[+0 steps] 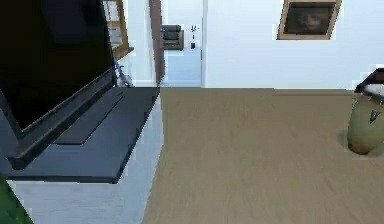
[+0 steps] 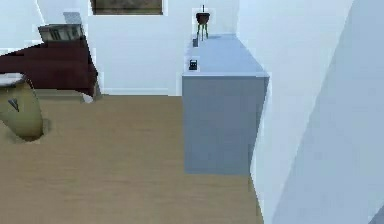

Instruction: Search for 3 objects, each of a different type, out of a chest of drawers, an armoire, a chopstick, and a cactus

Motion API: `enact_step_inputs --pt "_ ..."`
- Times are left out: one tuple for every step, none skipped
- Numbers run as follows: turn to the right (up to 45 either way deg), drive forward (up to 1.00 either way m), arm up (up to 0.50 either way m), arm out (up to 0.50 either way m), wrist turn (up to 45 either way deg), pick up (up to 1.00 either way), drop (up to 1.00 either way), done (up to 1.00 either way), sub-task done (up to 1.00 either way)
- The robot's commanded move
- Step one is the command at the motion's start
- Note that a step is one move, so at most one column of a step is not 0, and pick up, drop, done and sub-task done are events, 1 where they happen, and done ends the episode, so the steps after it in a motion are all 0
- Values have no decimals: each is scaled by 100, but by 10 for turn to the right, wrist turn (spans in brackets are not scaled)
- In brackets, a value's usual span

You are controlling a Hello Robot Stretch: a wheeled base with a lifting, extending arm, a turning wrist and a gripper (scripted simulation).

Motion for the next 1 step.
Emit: enact_step_inputs --pt "450 0 0 0 0 0 0 0 0"
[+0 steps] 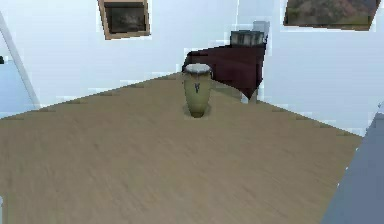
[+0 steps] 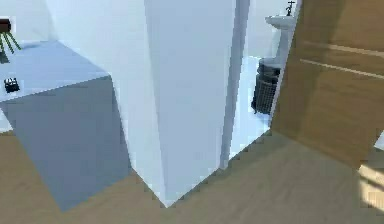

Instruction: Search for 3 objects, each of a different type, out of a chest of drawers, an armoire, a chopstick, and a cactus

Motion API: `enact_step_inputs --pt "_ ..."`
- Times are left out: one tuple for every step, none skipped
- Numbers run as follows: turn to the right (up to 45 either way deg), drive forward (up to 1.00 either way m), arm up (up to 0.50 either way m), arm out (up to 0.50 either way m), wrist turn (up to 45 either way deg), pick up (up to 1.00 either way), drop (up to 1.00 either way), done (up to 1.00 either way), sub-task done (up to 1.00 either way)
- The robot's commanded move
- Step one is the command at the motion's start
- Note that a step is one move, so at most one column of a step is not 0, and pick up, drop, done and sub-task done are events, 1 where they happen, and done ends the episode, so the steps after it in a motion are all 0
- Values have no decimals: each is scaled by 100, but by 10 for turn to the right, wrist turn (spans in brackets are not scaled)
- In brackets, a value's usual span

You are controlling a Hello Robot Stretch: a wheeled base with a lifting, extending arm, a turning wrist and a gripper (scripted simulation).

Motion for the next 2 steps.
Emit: enact_step_inputs --pt "450 0 0 0 0 0 0 0 0" --pt "420 0 0 0 0 0 0 0 0"
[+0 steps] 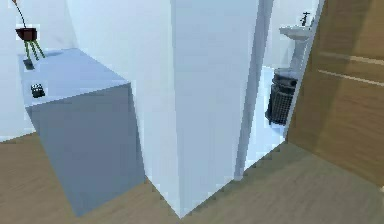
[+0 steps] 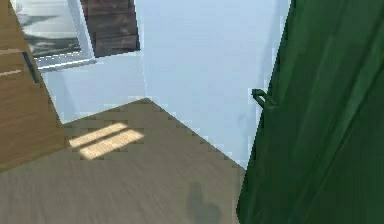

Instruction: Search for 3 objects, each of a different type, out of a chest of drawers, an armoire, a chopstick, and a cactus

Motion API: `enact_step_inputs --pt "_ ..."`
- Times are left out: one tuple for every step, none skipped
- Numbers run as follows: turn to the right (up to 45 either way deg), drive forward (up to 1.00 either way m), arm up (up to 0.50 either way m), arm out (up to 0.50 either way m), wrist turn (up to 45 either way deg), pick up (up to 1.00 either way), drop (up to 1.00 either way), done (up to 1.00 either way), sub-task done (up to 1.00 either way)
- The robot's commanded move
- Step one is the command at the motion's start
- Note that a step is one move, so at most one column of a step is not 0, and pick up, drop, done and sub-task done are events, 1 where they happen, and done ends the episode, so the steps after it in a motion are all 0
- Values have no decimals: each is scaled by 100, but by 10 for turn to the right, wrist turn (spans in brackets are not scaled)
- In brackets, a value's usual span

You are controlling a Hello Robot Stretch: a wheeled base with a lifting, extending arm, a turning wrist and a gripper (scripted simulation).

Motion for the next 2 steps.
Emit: enact_step_inputs --pt "0 15 0 0 0 0 0 0 0" --pt "180 0 0 0 0 0 0 0 0"
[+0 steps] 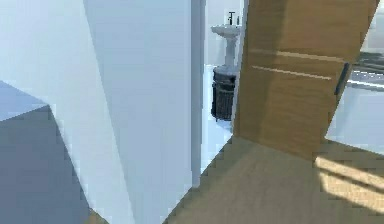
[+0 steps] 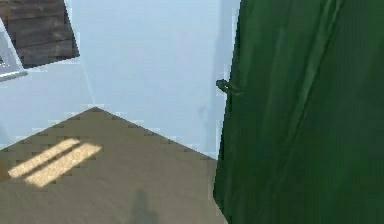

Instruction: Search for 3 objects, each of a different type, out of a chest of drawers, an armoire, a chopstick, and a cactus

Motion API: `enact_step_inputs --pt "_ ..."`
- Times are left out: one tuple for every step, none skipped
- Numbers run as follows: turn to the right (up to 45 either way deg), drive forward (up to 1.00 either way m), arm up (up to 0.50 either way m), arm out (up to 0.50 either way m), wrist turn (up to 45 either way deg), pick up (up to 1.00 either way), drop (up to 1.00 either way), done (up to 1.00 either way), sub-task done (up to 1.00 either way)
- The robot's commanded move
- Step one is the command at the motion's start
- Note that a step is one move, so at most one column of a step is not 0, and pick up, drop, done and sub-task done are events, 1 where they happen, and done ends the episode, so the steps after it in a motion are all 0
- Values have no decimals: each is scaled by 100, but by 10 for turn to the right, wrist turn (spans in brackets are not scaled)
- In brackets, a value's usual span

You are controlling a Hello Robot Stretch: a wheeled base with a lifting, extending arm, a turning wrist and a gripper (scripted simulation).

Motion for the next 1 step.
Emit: enact_step_inputs --pt "0 5 0 0 0 0 0 0 0"
